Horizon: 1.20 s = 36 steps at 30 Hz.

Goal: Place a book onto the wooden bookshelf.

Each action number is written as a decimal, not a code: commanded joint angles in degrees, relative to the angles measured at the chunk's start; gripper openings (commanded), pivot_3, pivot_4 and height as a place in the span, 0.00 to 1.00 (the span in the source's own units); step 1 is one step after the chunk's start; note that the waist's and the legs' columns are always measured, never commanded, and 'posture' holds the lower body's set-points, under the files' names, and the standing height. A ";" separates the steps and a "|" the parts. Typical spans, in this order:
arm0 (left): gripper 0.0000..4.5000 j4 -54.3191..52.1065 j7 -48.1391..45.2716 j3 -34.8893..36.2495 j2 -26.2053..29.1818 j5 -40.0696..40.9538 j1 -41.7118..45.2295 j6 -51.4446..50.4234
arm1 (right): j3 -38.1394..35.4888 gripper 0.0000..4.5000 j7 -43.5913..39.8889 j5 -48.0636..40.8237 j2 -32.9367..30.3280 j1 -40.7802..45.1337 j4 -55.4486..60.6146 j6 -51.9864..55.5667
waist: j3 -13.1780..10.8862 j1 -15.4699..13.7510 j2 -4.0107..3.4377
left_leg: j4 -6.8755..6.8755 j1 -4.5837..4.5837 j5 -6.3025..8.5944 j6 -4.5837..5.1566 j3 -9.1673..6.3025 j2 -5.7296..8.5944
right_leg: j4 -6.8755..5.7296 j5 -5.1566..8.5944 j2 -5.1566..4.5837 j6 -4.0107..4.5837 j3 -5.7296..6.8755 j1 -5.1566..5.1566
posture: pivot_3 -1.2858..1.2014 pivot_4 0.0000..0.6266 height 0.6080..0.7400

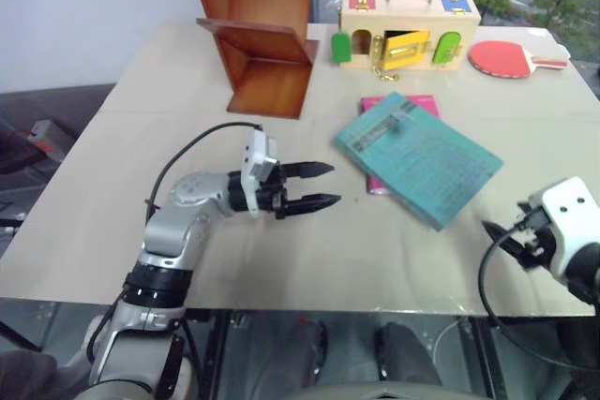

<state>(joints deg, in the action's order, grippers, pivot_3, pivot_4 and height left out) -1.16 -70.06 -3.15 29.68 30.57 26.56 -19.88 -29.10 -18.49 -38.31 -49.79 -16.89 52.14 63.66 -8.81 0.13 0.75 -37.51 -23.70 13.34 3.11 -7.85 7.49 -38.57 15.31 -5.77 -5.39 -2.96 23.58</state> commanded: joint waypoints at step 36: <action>0.70 -1.12 8.48 1.07 0.69 -2.10 -1.80 -2.61 | 6.16 0.75 -13.84 6.10 7.05 4.27 2.48 -16.05 | 0.01 -0.96 0.02 | 0.02 -0.10 -0.01 -0.04 -0.09 0.07 | 0.18 0.00 -0.06 0.00 0.08 0.00 | 0.52 0.24 1.00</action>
<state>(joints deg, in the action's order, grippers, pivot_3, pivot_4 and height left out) -1.07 -62.95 -2.11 30.45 28.04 23.82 -20.39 -18.24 -32.55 -28.87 -43.43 -12.28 48.50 47.24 -8.80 -0.83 0.77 -37.48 -23.78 13.33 3.08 -7.94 7.55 -38.40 15.31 -5.83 -5.39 -2.89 23.58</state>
